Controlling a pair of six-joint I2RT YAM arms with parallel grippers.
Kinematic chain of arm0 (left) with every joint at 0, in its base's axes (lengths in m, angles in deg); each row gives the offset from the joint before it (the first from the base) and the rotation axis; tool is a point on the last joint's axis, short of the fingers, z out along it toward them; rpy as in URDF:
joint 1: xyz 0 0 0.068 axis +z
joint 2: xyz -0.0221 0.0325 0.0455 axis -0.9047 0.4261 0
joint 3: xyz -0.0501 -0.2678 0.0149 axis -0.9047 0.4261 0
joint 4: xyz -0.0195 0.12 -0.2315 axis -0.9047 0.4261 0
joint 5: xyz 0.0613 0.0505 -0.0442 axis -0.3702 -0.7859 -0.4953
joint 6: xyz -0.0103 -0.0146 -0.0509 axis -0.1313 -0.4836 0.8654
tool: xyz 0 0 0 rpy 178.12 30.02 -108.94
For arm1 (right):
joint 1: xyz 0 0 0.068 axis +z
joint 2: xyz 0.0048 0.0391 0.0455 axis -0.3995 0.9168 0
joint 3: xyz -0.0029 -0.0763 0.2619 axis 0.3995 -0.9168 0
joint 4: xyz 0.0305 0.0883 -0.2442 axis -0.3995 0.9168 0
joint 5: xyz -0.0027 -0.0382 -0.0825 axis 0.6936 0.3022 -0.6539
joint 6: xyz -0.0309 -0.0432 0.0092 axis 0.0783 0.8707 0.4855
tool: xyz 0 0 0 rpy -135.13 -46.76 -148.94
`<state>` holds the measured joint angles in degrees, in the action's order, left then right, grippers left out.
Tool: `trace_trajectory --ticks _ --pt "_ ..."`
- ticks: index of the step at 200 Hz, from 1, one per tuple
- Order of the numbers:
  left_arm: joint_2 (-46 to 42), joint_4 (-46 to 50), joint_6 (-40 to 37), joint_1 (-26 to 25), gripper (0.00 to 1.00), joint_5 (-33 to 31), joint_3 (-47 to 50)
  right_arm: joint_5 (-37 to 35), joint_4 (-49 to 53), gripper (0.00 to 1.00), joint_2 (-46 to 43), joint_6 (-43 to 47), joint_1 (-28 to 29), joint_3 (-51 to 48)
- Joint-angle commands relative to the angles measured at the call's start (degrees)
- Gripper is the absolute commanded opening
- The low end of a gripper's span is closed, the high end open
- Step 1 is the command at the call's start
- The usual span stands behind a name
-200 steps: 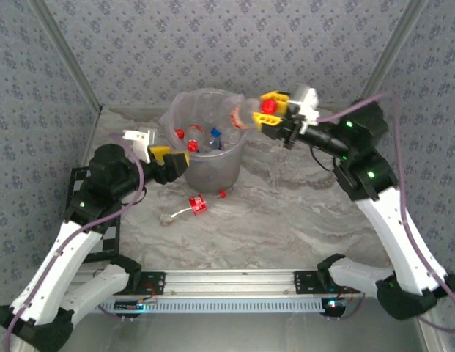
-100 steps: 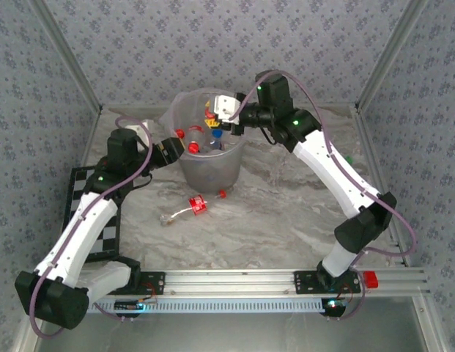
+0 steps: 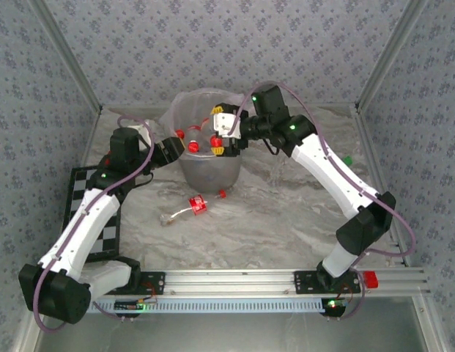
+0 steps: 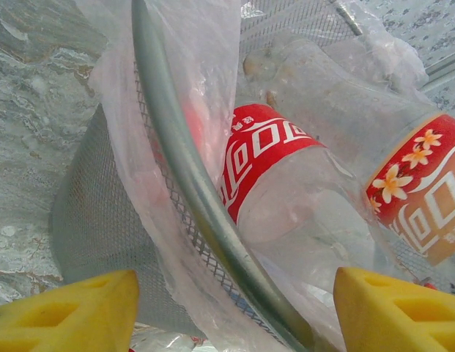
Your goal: Put the plastic bottles in the bin
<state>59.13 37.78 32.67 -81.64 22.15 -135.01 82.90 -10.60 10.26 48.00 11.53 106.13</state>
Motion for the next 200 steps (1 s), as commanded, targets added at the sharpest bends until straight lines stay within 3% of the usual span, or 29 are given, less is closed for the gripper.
trace_trajectory --ticks 1,26,68,101,119,146,200 --pt "-0.25 -1.06 0.02 0.37 0.70 0.31 0.41 1.82 0.29 0.89 -5.76 -3.97 0.08 1.06" --pt "-0.23 -0.69 -0.37 0.43 0.70 0.09 0.24 3.46 -0.58 0.87 -8.05 -9.38 0.06 0.61" --pt "-0.04 -0.25 -0.77 0.51 0.70 -0.04 -0.38 4.37 -3.25 0.58 -8.63 -13.70 0.48 -2.04" --pt "0.29 -0.36 -0.78 0.51 0.70 -0.11 -0.27 3.92 -2.10 0.50 -5.48 -15.16 0.61 -1.80" --pt "0.63 -0.25 -0.95 0.51 0.70 -0.09 -0.37 -0.23 -6.00 0.43 -2.71 -19.08 0.51 -1.13" --pt "1.23 -0.42 -1.09 0.49 0.70 0.12 -0.47 -4.97 -12.45 0.41 3.22 -26.01 0.60 1.86" --pt "1.26 1.93 -3.33 0.51 0.70 -0.11 -1.31 -7.77 -10.79 0.38 13.99 -30.73 0.79 6.13"
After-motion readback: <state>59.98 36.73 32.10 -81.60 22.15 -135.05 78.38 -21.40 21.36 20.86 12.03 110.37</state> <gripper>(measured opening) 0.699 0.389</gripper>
